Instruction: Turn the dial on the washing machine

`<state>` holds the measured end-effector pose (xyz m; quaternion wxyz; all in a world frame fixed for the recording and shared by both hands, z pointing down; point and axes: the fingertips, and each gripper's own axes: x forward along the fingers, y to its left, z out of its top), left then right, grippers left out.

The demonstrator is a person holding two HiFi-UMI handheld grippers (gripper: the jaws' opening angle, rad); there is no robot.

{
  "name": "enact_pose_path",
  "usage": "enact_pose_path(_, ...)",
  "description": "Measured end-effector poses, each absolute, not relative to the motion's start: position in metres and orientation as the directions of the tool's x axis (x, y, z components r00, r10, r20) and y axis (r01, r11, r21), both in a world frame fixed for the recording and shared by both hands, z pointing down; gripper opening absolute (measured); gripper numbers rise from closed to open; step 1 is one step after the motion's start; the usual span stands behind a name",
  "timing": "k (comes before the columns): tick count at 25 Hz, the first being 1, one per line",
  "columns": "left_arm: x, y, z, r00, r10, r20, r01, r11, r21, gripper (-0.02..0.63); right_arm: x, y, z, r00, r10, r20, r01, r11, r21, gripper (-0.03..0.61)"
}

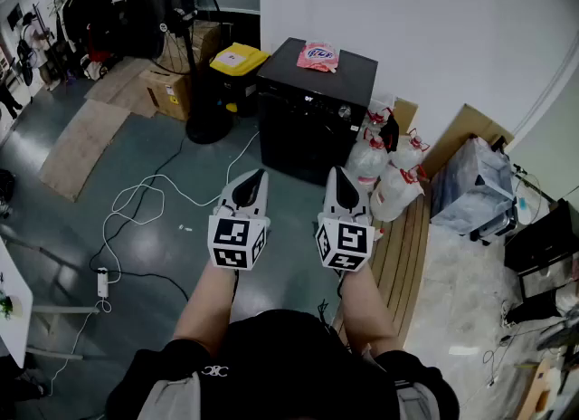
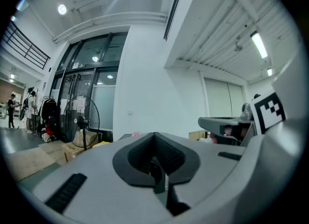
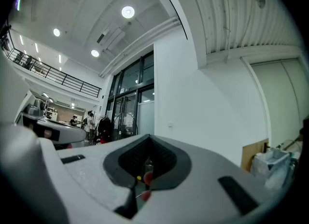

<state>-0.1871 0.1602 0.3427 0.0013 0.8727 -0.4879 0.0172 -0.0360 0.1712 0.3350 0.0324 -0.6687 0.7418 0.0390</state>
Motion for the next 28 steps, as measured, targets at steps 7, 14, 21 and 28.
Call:
enact_pose_path(7, -0.183, 0.173, 0.344, 0.534, -0.845, 0.037, -0.844, -0.535, -0.044, -0.006, -0.043, 0.186, 0.337, -0.137, -0.985, -0.108, -0.99, 0.139, -0.015, -0.002)
enact_pose_path(14, -0.187, 0.174, 0.35, 0.543, -0.839, 0.039, -0.837, -0.544, -0.053, -0.005, -0.053, 0.188, 0.341, -0.133, -0.986, -0.1, -0.991, 0.133, 0.012, -0.002)
enact_pose_path(21, -0.197, 0.162, 0.355, 0.58, -0.814, 0.024, -0.813, -0.581, -0.046, -0.005, -0.067, 0.182, 0.345, -0.099, -0.989, -0.106, -0.995, 0.097, 0.024, -0.002)
enact_pose_path(28, -0.203, 0.143, 0.359, 0.599, -0.8, 0.024, -0.799, -0.599, -0.053, -0.005, -0.072, 0.17, 0.352, -0.066, -0.992, -0.104, -0.998, 0.063, 0.03, -0.002)
